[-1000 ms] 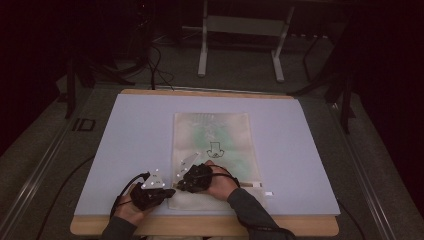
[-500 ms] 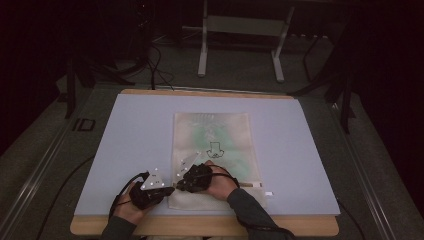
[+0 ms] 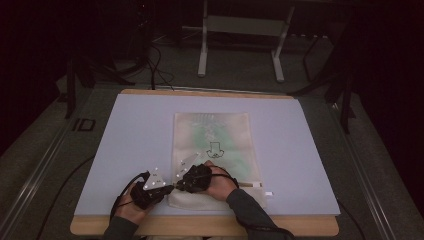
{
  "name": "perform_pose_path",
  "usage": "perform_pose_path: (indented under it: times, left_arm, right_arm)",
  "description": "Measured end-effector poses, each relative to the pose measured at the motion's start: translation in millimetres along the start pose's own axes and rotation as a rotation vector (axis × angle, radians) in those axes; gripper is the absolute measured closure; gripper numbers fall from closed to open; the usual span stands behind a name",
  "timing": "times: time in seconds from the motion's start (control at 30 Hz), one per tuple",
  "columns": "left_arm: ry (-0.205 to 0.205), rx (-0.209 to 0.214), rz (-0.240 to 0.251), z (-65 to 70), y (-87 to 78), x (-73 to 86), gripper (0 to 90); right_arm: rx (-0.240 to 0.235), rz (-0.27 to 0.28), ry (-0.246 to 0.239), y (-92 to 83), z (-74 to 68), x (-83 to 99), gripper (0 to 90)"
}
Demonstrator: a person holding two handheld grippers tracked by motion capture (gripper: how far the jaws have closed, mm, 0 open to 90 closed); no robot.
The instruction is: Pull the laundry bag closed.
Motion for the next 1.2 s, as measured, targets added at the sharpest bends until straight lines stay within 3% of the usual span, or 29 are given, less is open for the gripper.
perform_pose_path:
  times: [0.1, 0.13, 0.17, 0.3, 0.57, 0.73, 0.87, 1.0, 1.2]
  left_arm:
    - [-0.028, -0.003, -0.010, -1.8, -0.5, 1.1, 90.0]
    - [-0.030, -0.034, -0.033, -4.1, 0.1, 3.3, 90.0]
    - [-0.048, -0.020, -0.022, -5.2, 0.1, 4.5, 90.0]
    - [-0.017, -0.022, -0.007, -5.1, -0.1, 5.2, 90.0]
    - [-0.028, -0.028, -0.018, -4.5, -0.5, 3.1, 89.7]
    - [-0.088, 0.006, 0.056, -8.2, -6.1, -0.5, 89.6]
    - [-0.059, 0.040, 0.096, -1.8, -10.6, -6.0, 89.6]
    - [-0.025, 0.055, 0.068, 5.8, -3.6, -7.1, 89.5]
    - [0.010, 0.023, 0.020, 6.4, 0.9, -3.1, 89.6]
  right_arm:
    - [0.021, -0.015, -0.016, -0.3, -1.9, -0.7, 82.3]
    - [0.023, -0.024, -0.023, -0.7, -2.2, -0.7, 82.3]
    - [0.030, -0.035, -0.027, -0.9, -3.2, -0.7, 82.3]
    - [0.024, -0.046, -0.016, -11.8, -1.4, 8.1, 82.3]
    - [0.003, -0.015, -0.005, -7.3, -0.1, 8.1, 82.1]
    - [0.000, -0.012, -0.002, -5.5, -0.1, 6.3, 82.1]
    - [-0.007, -0.007, 0.003, -5.7, 0.6, 6.8, 82.1]
    - [-0.006, -0.003, 0.003, -5.1, 0.8, 6.3, 82.1]
    - [-0.009, 0.005, 0.006, -3.2, 0.6, 4.1, 82.1]
Point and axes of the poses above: each handheld gripper's, and its own axes: y roughly forward along the jaws, x roughly out of its underside, z roughly to its right, the point moved 5 cm from there along y, roughly forward along the jaws, and after that the axes turned 8 degrees about -x, right-handed, at the moved point
